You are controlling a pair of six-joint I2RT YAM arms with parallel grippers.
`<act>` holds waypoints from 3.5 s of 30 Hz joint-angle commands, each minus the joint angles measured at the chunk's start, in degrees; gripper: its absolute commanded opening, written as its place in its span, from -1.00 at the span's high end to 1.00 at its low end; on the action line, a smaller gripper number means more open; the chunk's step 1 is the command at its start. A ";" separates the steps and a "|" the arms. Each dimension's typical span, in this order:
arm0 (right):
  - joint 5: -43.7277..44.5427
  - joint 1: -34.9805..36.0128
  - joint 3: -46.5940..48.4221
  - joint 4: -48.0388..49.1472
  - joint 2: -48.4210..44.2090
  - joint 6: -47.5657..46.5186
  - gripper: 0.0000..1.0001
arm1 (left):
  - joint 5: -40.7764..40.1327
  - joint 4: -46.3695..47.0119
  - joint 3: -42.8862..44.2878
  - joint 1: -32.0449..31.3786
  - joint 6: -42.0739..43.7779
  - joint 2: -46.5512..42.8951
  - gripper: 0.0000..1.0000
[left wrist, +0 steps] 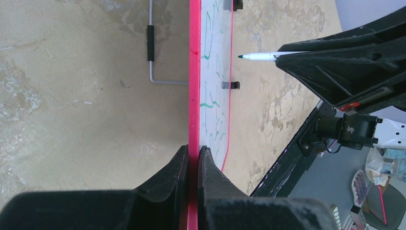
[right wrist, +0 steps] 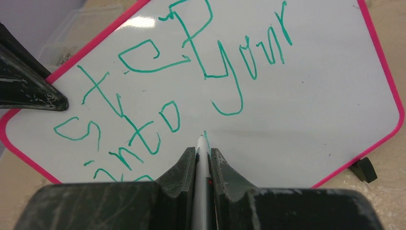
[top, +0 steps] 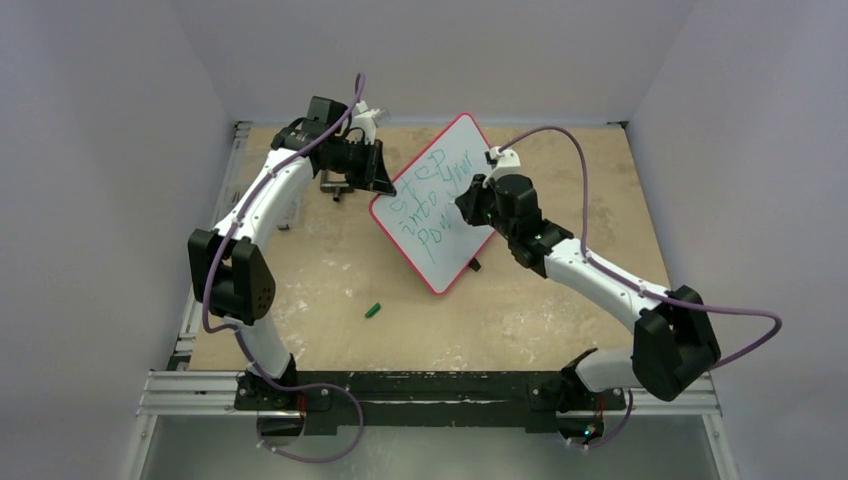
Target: Write a sentence on the whiteboard
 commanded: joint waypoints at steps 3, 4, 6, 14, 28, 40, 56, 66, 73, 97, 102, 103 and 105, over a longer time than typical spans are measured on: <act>3.98 -0.02 -4.29 0.82 -6.59 0.30 1.00 | -3.91 0.64 0.00 -0.10 2.59 -0.46 1.00; 4.30 -0.01 -5.01 1.08 -6.95 0.45 1.00 | -3.90 0.74 0.04 -0.10 2.56 -0.45 1.00; 4.54 -0.12 -5.87 1.33 -6.74 0.67 1.00 | -3.90 0.77 0.08 -0.10 2.55 -0.46 1.00; 3.25 -0.75 -5.88 3.11 -3.96 1.04 1.00 | -3.90 0.64 -0.01 -0.09 2.55 -0.38 1.00; 1.34 -0.82 -3.53 4.97 0.37 1.68 1.00 | -3.85 0.68 0.06 -0.10 2.55 -0.63 1.00; 2.92 -2.45 -1.92 4.15 2.29 1.67 1.00 | -3.86 0.64 -0.07 -0.10 2.55 -0.76 1.00; -2.42 -2.43 -2.70 4.34 3.29 1.90 1.00 | -3.72 0.63 0.06 -0.18 2.55 -0.63 1.00; -3.14 -2.39 -7.94 4.12 0.84 2.28 1.00 | -3.88 0.53 0.15 -0.18 2.55 -0.78 1.00; -0.90 -2.39 -8.35 2.64 0.46 3.19 1.00 | -3.94 0.61 0.06 -0.18 2.55 -0.89 1.00; 7.27 -2.65 -2.78 2.03 -3.72 0.60 1.00 | -3.73 0.65 -0.02 -0.18 2.45 -1.05 1.00; 7.38 -2.65 -0.74 2.20 -2.48 0.42 1.00 | -3.65 0.70 -0.07 -0.18 2.39 -0.99 1.00; 7.37 -2.65 -0.23 2.23 -2.07 0.45 1.00 | -3.64 0.72 -0.06 -0.18 2.37 -0.99 1.00; 7.41 -2.73 0.83 2.46 -1.19 0.43 1.00 | -3.66 0.65 -0.03 -0.18 2.36 -0.98 1.00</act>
